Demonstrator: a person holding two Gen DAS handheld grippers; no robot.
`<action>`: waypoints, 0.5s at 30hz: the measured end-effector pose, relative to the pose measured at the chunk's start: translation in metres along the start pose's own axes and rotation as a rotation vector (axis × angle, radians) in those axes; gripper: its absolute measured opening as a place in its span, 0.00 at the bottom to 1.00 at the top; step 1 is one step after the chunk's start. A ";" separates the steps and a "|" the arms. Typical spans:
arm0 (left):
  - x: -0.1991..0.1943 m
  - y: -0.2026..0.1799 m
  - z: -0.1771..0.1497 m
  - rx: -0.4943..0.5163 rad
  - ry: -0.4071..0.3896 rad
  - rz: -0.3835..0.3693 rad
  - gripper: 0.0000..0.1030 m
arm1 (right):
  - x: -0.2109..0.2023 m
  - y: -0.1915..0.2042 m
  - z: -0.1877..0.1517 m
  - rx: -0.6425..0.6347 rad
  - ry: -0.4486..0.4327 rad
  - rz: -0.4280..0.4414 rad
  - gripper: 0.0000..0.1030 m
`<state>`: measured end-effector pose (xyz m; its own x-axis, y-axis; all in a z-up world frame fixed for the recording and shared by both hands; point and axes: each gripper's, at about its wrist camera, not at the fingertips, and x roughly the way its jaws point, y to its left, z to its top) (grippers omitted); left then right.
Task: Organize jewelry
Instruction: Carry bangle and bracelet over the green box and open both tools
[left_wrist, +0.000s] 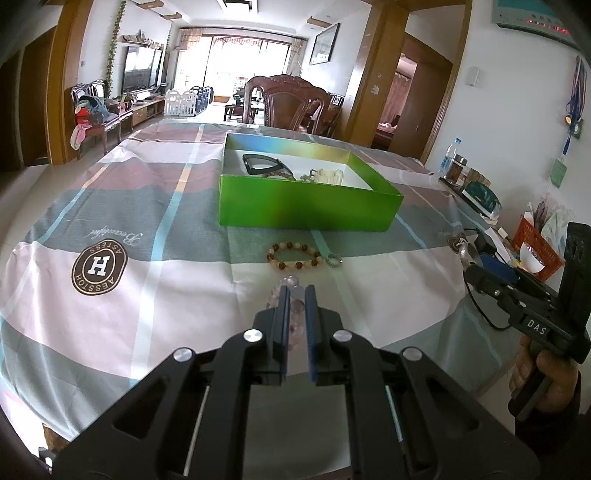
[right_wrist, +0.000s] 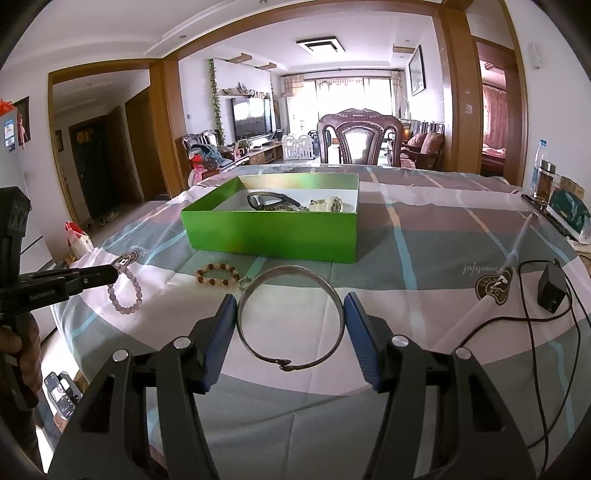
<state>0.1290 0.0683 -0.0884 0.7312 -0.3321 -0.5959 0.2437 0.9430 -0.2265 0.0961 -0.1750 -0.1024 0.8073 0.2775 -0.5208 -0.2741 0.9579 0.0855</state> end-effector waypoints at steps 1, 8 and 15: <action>0.000 0.000 -0.001 0.001 0.002 0.000 0.08 | 0.001 -0.002 0.001 0.002 0.000 0.001 0.57; 0.002 0.001 -0.002 0.002 0.003 -0.001 0.08 | 0.004 -0.002 0.000 0.003 0.004 0.003 0.57; -0.001 -0.007 0.032 0.055 -0.039 -0.010 0.08 | 0.005 -0.002 0.033 -0.032 -0.051 0.014 0.57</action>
<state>0.1467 0.0625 -0.0615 0.7528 -0.3413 -0.5628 0.2851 0.9398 -0.1886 0.1181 -0.1729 -0.0774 0.8284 0.2952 -0.4760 -0.3018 0.9512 0.0647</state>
